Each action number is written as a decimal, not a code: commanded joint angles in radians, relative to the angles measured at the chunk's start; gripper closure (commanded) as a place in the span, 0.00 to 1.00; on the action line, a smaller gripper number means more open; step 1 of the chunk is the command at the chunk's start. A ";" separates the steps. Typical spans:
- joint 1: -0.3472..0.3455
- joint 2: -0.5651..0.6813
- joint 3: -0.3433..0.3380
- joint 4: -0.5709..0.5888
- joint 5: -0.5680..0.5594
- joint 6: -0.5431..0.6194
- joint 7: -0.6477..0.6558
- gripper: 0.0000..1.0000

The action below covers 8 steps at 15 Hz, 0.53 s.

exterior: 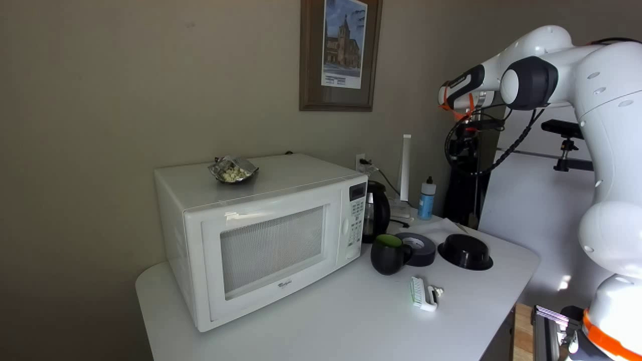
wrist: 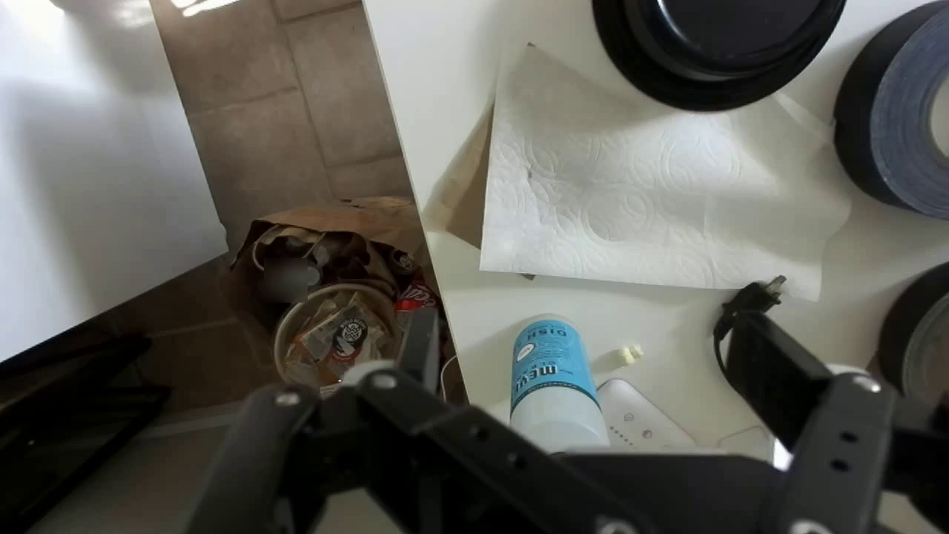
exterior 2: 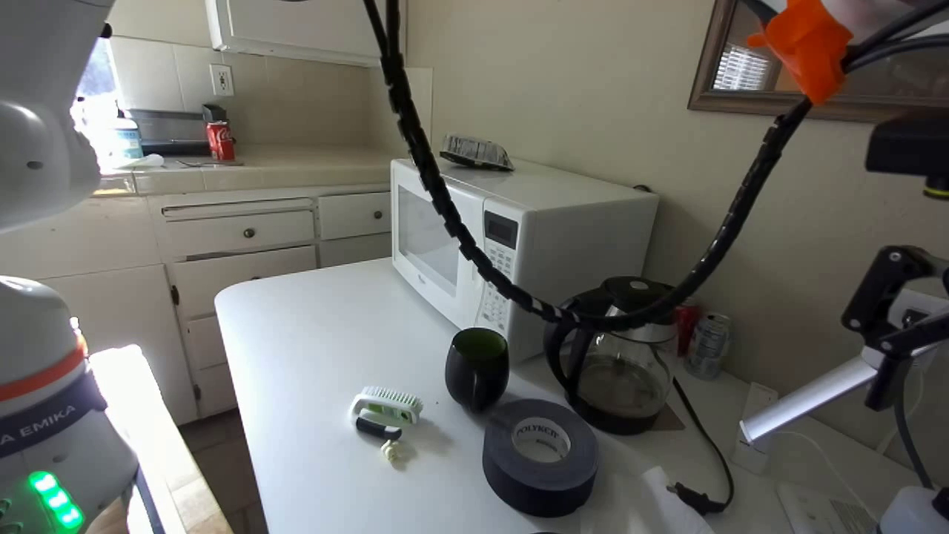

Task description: Put the bottle in the black cup

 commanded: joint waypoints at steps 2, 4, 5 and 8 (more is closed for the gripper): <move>-0.008 0.022 0.008 0.030 0.000 -0.004 -0.001 0.00; -0.028 0.043 0.030 0.062 0.078 -0.016 0.040 0.00; -0.036 0.063 0.040 0.084 0.123 -0.028 0.076 0.00; -0.050 0.104 0.059 0.106 0.234 -0.002 0.156 0.00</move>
